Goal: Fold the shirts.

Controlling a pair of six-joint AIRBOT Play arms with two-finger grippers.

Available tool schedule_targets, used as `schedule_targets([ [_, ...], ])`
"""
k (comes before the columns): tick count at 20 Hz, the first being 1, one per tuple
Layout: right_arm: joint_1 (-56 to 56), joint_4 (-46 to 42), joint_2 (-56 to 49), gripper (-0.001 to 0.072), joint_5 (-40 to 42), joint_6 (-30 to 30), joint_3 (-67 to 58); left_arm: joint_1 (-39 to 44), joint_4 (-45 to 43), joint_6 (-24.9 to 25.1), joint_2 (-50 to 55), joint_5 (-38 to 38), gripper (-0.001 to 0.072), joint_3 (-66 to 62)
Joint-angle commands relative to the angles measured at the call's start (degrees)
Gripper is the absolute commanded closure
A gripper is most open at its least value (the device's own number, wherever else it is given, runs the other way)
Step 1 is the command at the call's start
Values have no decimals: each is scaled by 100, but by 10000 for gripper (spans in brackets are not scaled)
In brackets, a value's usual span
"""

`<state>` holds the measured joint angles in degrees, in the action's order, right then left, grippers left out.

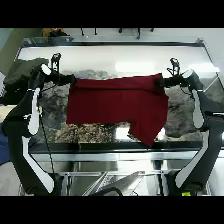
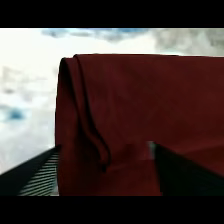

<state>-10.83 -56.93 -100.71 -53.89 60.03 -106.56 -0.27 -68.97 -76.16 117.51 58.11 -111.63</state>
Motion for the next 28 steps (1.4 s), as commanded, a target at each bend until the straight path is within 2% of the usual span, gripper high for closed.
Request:
schedule_targets([
  [1, -70, -162, 466, 175, -120, 323, -2, -63, -52, -393, -48, 1078, 40, -649],
  [4, -555, -334, 1128, 176, -1012, 793, 15, -446, -33, -584, -590, 2122, 42, -310],
  [5, -752, -330, 1248, 178, -1386, 966, 59, -560, -33, -577, -848, 2354, 75, 205],
  [6, -942, -330, 1362, 182, -1742, 1095, 184, -656, -31, -546, -1117, 2437, 167, 861],
  [9, -1381, -328, 1703, 207, -2524, 1408, 979, -782, 227, -341, -1757, 1766, 178, 2900],
  [12, -1591, -330, 2210, 207, -2592, 1622, 2109, -761, 1071, 146, -1895, 1075, 178, 4065],
  [14, -1725, -332, 2623, 207, -2599, 1805, 2848, -763, 1202, 284, -1742, 1047, 178, 4201],
  [18, -1805, -317, 3480, 206, -2614, 1978, 4356, -719, 1300, 326, -1375, 1753, 180, 3777],
  [19, -1764, -273, 3676, 206, -2597, 1978, 4763, -664, 1370, 396, -1346, 1930, 260, 3676],
  [20, -1683, -173, 3832, 205, -2524, 1969, 5128, -603, 1340, 542, -1346, 2068, 559, 3576],
  [21, -1556, -85, 3978, 204, -2308, 1928, 5499, -555, 1344, 629, -1346, 2149, 689, 3477],
  [26, -581, 109, 3877, 203, -787, 1930, 6612, -428, 1342, 511, -1346, 2146, 690, 3042],
  [28, -348, 437, 3670, 204, -621, 1709, 6625, -428, 1344, 415, -1346, 2149, 689, 2944],
])
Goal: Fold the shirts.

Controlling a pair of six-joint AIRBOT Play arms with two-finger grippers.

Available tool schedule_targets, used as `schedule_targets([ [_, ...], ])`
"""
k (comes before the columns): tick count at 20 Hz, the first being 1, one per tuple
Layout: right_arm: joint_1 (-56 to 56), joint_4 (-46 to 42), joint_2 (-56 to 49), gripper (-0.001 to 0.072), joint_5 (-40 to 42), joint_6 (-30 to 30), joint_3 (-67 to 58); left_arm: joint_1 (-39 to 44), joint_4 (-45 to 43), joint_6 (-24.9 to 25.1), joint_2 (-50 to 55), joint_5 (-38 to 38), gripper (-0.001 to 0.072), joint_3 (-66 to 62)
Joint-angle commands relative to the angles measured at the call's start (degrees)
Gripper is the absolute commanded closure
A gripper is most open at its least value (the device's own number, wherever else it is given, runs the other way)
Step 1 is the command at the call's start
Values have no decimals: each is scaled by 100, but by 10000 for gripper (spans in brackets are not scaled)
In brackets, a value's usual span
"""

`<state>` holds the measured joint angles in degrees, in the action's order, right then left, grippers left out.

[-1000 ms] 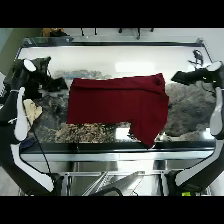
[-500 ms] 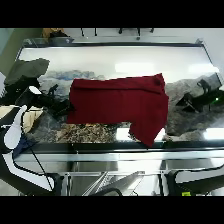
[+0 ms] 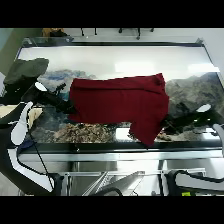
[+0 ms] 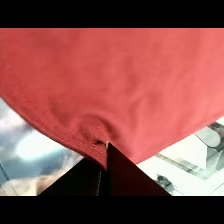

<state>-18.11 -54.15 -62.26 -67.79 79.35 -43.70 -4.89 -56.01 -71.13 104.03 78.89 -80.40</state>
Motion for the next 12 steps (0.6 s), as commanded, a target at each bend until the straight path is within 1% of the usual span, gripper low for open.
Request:
schedule_targets([
  [1, 428, 490, -186, 206, 780, -496, 337, 31, 50, -98, 2, 107, 689, -223],
  [2, 426, 824, -164, 263, 752, -754, 299, 31, 48, -98, 2, 166, 689, -275],
  [3, 393, 964, -103, 426, 715, -938, 240, 31, 48, -98, 2, 232, 690, -348],
  [4, 352, 946, 2, 506, 671, -1003, 170, 31, 48, -131, 2, 295, 690, -428],
  [5, 275, 896, 129, 613, 590, -1086, 79, 24, 7, -184, 0, 367, 690, -514],
  [6, 179, 813, 254, 680, 507, -1078, -7, 24, -116, -286, -7, 402, 690, -584],
  [9, -271, 9, 575, 681, 125, -627, -83, 33, -916, -551, -155, 525, 691, -472],
  [11, -535, -616, 678, 681, -387, -391, -72, 11, -1228, -592, -367, 599, 691, 44],
  [12, -654, -772, 789, 681, -566, -382, -72, -33, -1338, -586, -538, 597, 692, 387],
])
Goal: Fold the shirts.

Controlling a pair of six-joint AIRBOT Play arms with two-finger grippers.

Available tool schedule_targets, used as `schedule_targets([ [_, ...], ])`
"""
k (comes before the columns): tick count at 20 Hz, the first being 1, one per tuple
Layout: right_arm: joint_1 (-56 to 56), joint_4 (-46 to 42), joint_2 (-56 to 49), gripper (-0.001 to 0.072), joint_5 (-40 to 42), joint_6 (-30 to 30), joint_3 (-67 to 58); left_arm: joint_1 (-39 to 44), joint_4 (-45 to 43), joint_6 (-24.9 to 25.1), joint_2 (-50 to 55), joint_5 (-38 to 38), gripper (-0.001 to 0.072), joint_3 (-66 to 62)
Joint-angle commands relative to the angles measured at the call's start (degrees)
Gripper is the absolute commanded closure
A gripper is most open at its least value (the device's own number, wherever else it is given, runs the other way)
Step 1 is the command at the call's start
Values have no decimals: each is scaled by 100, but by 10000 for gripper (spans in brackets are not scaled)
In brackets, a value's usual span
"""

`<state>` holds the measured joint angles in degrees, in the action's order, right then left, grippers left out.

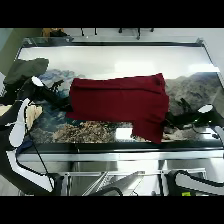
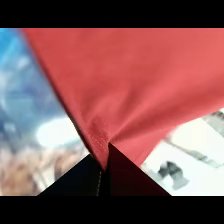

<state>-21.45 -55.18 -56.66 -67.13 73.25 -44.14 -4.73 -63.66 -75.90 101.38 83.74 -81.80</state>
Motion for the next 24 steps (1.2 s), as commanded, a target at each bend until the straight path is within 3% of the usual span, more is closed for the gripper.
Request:
schedule_targets([
  [1, -433, -673, 387, 681, -673, 223, -31, -76, -590, -103, -470, 109, 692, 890],
  [6, -505, -516, 1058, 681, -756, 61, -35, -435, -555, -22, -1429, -96, 692, 1545],
  [9, -345, 675, 922, 681, 15, -684, -216, -352, -531, -61, -1519, -46, 692, 1049],
  [11, -83, 1316, 494, 681, 417, -1202, -728, -138, -529, -133, -1322, -170, 692, 487],
  [15, 625, 1388, -898, 681, 966, -1484, -2129, 149, -538, -376, -525, -251, 691, -743],
  [20, 953, 1384, -2485, 681, 1222, -1499, -3746, 173, -531, -632, 538, -446, 691, -1969],
  [24, 955, 1381, -3123, 680, 1233, -1504, -4092, 195, -540, -778, 1294, -278, 691, -2704],
])
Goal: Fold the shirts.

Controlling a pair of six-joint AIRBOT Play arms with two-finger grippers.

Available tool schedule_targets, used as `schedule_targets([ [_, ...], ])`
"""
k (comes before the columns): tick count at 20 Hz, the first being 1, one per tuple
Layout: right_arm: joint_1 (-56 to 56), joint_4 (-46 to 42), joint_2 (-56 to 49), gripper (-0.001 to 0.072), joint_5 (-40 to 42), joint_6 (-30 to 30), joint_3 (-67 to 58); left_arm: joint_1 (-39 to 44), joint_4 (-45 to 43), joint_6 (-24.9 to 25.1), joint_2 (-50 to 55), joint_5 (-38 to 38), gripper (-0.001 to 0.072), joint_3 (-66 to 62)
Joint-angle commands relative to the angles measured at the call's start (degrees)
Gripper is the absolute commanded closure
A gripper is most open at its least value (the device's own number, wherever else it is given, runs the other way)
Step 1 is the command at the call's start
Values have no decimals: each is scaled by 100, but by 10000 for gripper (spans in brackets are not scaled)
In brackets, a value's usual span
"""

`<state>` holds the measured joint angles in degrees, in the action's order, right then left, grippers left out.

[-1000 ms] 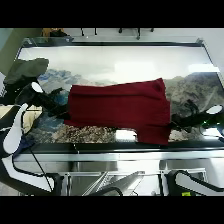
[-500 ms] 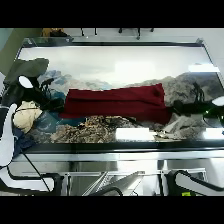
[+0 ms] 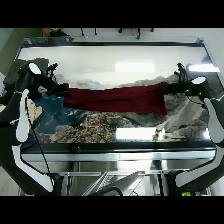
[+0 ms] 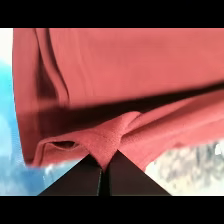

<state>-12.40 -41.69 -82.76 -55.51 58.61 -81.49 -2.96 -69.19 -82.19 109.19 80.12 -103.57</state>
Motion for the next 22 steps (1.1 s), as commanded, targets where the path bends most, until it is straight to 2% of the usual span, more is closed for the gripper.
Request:
schedule_targets([
  [1, 52, 42, -586, 680, 72, -138, -358, 17, 15, -149, 643, 118, 691, -621],
  [2, 61, 37, -599, 661, 87, -321, -358, 17, 15, -144, 750, 142, 690, -673],
  [3, 59, 46, -581, 515, 109, -389, -378, 20, 15, -146, 798, 153, 687, -680],
  [4, 28, 13, -533, 328, 70, -420, -463, 20, 13, -144, 817, 164, 665, -680],
  [5, -52, -140, -450, 270, -48, -422, -581, 15, 13, -146, 804, 162, 337, -682],
  [6, -146, -428, -358, 259, -146, -415, -688, -15, 11, -160, 769, 136, 4, -682],
  [7, -256, -761, -282, 149, -192, -269, -761, -57, 11, -173, 717, 129, 10, -682],
  [8, -424, -1043, -238, -6, -210, 125, -772, -96, 13, -181, 647, 125, 10, -682],
  [11, -844, -979, -442, -6, -883, 444, -772, -247, 42, -330, 404, 136, 10, -682],
  [13, -920, -699, -691, -5, -1338, 374, -772, -260, 317, -341, 260, 295, 11, -682],
  [17, -741, -433, -1078, -4, -1683, 107, -772, -81, 933, -323, 44, 304, 28, -682],
  [18, -691, -273, -1141, -3, -1742, 44, -772, 4, 942, -319, 20, 262, 180, -682],
  [20, -595, -31, -1217, 1, -1740, -35, -772, 212, 938, -310, 13, 232, 665, -682],
  [21, -553, 55, -1237, 33, -1742, -37, -772, 328, 942, -295, 13, 170, 689, -682],
  [22, -518, 87, -1237, 235, -1742, -68, -772, 476, 944, -295, 17, 20, 689, -680],
])
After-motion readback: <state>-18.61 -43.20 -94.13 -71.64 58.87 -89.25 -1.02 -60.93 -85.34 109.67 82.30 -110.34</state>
